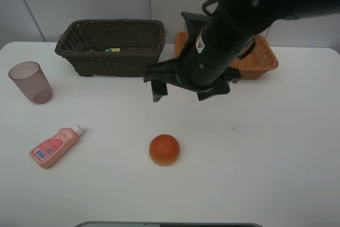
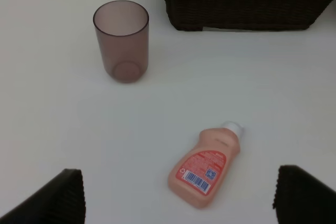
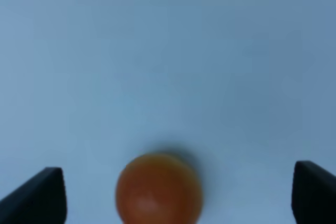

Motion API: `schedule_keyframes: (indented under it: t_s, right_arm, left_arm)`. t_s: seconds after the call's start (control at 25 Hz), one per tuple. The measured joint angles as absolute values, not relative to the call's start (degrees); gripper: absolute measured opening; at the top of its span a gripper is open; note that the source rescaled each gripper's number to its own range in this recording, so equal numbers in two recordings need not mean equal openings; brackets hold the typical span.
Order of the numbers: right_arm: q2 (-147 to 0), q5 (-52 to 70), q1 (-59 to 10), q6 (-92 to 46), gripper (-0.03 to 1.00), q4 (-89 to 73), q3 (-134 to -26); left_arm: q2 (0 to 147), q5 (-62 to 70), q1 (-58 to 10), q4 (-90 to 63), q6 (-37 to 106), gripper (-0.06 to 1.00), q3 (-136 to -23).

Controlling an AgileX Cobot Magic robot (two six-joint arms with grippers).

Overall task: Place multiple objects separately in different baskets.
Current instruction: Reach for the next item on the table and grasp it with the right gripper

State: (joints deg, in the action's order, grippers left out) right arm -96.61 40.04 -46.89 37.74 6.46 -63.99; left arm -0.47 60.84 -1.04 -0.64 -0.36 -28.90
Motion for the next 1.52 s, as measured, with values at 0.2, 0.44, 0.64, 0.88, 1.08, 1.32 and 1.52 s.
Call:
schedule_keyframes:
  t_s: [0.2, 0.44, 0.64, 0.88, 1.08, 1.32, 1.52]
  right_arm:
    - [-101.61, 38.75, -51.66, 43.1, 0.91, 6.4, -63.99]
    - [-106.94, 37.87, -55.33, 46.54, 0.91, 6.4, -63.99]
    - [-109.71, 37.55, -56.14, 50.56, 0.91, 7.09, -63.99]
    - [-110.51, 37.36, -55.84, 53.2, 0.91, 9.38, -63.99]
    - [-111.81, 37.54, -55.25, 53.37, 0.91, 9.43, -63.99]
    - [-112.46, 37.04, -54.78, 53.37, 0.91, 9.5, -63.99]
    - [-114.68, 36.92, -54.74, 53.37, 0.91, 9.44, -63.99]
  left_arm:
    - [-0.47, 60.84, -1.04, -0.64, -0.36, 0.92, -28.9]
    - [-0.47, 60.84, -1.04, -0.64, -0.36, 0.92, -28.9]
    - [-0.47, 60.84, -1.04, -0.64, -0.36, 0.92, -28.9]
    - [-0.47, 60.84, -1.04, -0.64, -0.36, 0.92, -28.9]
    - [-0.47, 60.84, -1.04, -0.64, -0.36, 0.92, -28.9]
    - [-0.47, 60.84, -1.04, -0.64, -0.36, 0.92, -28.9]
    - [-0.47, 60.84, -1.04, -0.64, -0.36, 0.92, -28.9]
